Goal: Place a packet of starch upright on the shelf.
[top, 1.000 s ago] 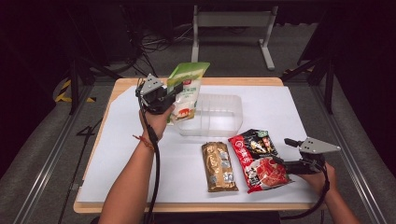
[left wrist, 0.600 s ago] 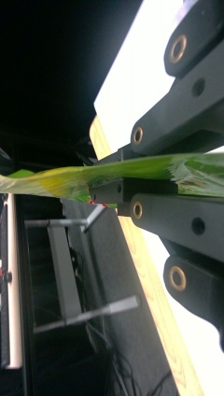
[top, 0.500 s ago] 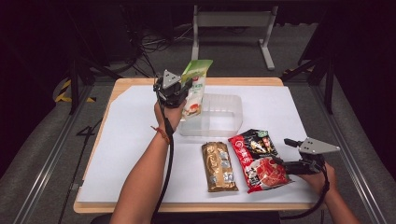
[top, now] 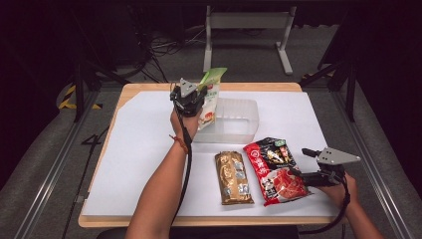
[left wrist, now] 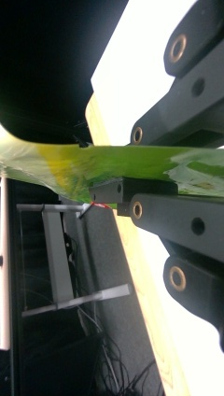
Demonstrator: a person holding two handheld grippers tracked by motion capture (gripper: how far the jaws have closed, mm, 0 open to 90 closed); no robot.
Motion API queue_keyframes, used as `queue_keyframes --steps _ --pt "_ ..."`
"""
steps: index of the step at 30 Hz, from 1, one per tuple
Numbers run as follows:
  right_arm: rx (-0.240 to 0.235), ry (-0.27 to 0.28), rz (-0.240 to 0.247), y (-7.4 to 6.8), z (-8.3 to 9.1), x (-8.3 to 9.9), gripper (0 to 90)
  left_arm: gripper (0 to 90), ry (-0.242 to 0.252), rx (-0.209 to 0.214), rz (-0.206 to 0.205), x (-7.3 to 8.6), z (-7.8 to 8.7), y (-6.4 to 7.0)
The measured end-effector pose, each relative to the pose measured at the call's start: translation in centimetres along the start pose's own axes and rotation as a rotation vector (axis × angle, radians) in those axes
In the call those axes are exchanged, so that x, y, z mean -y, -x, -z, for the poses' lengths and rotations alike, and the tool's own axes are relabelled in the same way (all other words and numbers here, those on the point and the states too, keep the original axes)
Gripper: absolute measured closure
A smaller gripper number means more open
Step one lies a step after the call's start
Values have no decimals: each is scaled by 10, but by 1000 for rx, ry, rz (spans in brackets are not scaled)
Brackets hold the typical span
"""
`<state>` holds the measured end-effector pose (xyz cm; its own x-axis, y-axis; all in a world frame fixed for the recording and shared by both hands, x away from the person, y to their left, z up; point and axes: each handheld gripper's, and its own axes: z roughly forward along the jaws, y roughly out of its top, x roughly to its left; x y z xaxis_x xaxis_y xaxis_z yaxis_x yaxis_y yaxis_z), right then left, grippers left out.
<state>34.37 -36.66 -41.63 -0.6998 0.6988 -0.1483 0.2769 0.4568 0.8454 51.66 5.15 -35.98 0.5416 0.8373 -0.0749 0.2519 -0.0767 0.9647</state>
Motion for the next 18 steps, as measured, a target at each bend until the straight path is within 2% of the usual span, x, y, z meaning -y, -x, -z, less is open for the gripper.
queue_keyframes --steps 2,5,9,10,13,15,18 --pt "0 -3 1 0 0 0 185 882 -1 6 -9 4 1 0" --pt "-1 -3 4 -1 0 0 185 873 13 42 -12 8 8 -2" --pt "-4 -6 5 0 -2 0 185 847 -8 72 -78 12 17 -3" --pt "-4 -8 5 -1 -2 0 184 829 -14 67 -93 13 19 -3" --pt "-5 -11 7 -1 -2 0 184 762 -41 81 -102 20 25 -8" --pt "-6 -16 5 -2 -3 0 183 742 -79 85 -150 25 29 -11" --pt "-7 -19 10 -2 -4 1 183 736 -114 71 -274 34 34 -8"
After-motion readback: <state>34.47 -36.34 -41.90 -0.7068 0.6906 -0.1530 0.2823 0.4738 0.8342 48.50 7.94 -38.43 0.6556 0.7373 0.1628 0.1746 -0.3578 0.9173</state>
